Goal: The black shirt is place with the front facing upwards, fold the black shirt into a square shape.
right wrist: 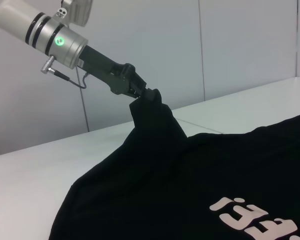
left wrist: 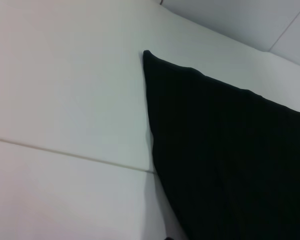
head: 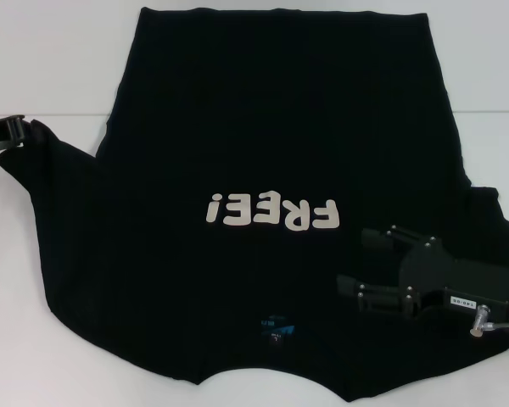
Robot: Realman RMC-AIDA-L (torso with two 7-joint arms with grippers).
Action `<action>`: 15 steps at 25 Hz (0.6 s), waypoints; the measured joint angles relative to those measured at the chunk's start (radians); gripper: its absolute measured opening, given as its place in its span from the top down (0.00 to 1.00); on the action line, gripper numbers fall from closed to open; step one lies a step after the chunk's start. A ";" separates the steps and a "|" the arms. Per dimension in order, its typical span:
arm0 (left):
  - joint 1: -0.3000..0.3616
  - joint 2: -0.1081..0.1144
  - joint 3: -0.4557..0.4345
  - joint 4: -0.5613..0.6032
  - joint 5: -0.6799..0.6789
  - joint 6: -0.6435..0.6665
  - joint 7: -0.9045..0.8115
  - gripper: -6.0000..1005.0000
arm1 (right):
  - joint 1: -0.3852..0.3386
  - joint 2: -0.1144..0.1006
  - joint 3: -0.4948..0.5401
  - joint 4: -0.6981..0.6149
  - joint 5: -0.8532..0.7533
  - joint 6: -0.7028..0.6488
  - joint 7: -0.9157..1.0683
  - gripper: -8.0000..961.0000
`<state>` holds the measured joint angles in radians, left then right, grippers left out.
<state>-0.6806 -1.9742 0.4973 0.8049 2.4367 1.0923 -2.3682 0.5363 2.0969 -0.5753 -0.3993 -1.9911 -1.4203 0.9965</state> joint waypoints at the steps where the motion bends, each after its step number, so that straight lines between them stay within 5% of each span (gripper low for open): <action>1: 0.000 0.000 0.000 -0.001 0.000 0.003 -0.001 0.97 | 0.000 0.000 0.000 0.000 0.000 0.001 0.000 0.05; 15: -0.018 -0.013 0.049 -0.018 -0.009 0.128 -0.113 0.97 | 0.001 0.002 0.002 0.014 0.000 0.002 -0.008 0.05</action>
<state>-0.6981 -1.9873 0.5467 0.7871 2.4280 1.2200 -2.4810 0.5369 2.0985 -0.5728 -0.3858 -1.9911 -1.4181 0.9889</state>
